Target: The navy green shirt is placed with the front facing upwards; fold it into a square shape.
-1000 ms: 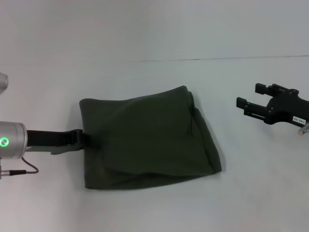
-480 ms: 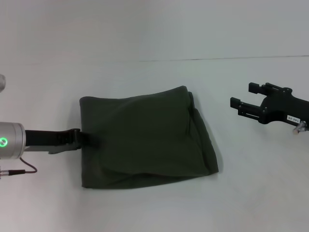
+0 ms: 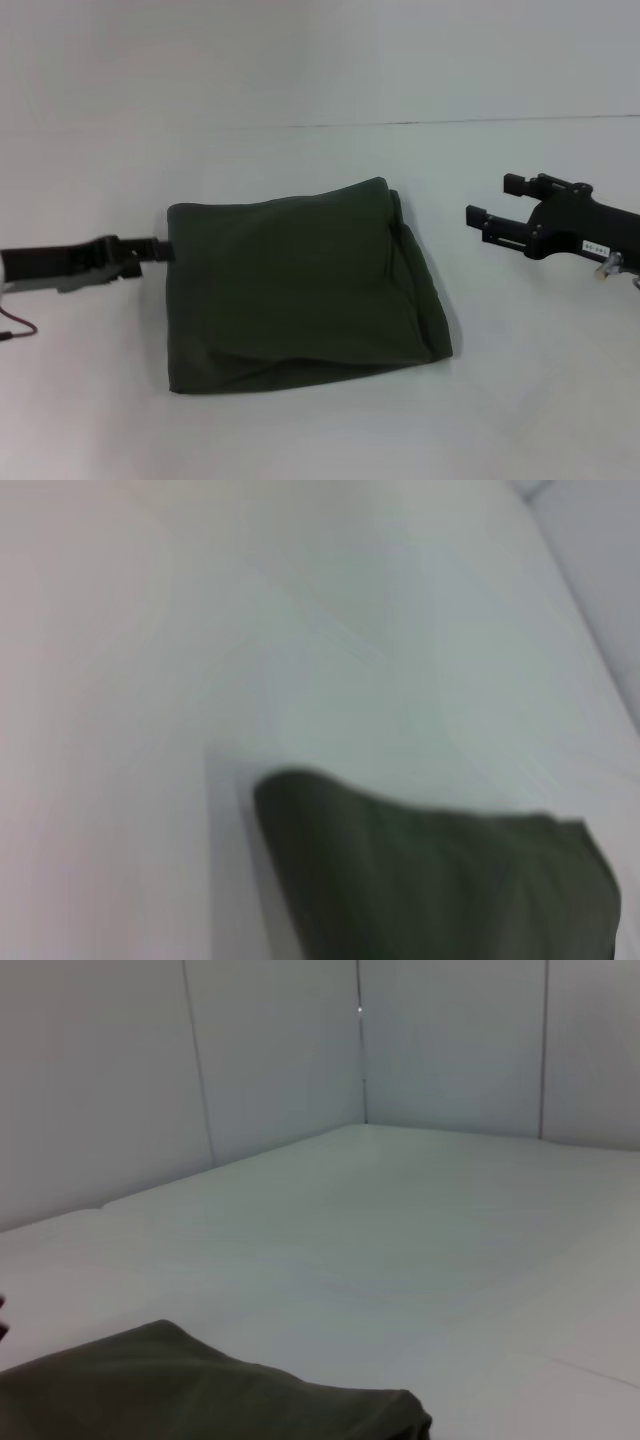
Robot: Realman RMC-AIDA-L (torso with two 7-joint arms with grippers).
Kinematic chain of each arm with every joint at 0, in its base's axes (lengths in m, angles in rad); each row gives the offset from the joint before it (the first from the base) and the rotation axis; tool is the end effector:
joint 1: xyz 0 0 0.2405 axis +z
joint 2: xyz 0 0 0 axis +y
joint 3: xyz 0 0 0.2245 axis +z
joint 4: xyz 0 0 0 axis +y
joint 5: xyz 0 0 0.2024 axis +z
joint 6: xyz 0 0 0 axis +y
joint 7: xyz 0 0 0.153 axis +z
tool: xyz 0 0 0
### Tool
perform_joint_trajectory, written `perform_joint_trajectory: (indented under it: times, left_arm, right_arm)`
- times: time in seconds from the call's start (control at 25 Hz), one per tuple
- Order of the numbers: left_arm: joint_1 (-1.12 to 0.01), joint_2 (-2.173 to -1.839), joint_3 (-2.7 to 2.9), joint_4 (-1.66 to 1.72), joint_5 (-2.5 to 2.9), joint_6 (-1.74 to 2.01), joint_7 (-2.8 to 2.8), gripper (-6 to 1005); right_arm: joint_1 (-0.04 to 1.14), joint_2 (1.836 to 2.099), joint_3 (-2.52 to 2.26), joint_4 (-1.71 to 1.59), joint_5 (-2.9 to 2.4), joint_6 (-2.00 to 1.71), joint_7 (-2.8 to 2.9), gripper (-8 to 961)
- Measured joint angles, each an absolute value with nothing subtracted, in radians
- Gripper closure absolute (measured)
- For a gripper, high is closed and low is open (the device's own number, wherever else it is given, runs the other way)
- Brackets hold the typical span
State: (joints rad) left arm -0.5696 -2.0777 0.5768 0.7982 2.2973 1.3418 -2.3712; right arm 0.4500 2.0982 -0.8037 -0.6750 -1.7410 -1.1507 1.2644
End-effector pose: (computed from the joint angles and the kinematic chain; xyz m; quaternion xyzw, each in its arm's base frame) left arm -0.2690 0.3484 0.0375 -0.7377 -0.6214 -0.1882 0.1850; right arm 0.2608 0.3496 0.0185 -0.8883 0.2347 0.2224 0.3262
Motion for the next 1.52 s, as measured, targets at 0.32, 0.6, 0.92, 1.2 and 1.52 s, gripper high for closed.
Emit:
perform_joint_trajectory:
  times: [0.32, 0.6, 0.92, 1.2, 1.52]
  left_arm:
    - [-0.548, -2.109, 0.535, 0.820, 2.153, 1.374, -2.112, 147]
    - [-0.537, -2.135, 0.535, 0.807, 2.022, 1.378, -1.931, 104]
    - [-0.537, -2.138, 0.536, 0.750, 1.922, 1.400, -1.800, 99]
    - [-0.537, -2.140, 0.536, 0.749, 1.913, 1.408, -1.788, 99]
    - [-0.529, -2.142, 0.533, 0.748, 1.878, 1.426, -1.767, 99]
  right_arm:
    - [0.513, 2.098, -0.807, -0.568, -1.739, -1.153, 1.186, 162]
    - [0.575, 2.099, -0.905, -0.502, -1.738, -1.145, 1.167, 162]
    - [0.624, 2.101, -0.996, -0.431, -1.736, -1.093, 1.163, 162]
    - [0.630, 2.103, -1.060, -0.409, -1.736, -1.012, 1.171, 161]
    - [0.616, 2.100, -1.059, -0.400, -1.736, -0.935, 1.177, 161]
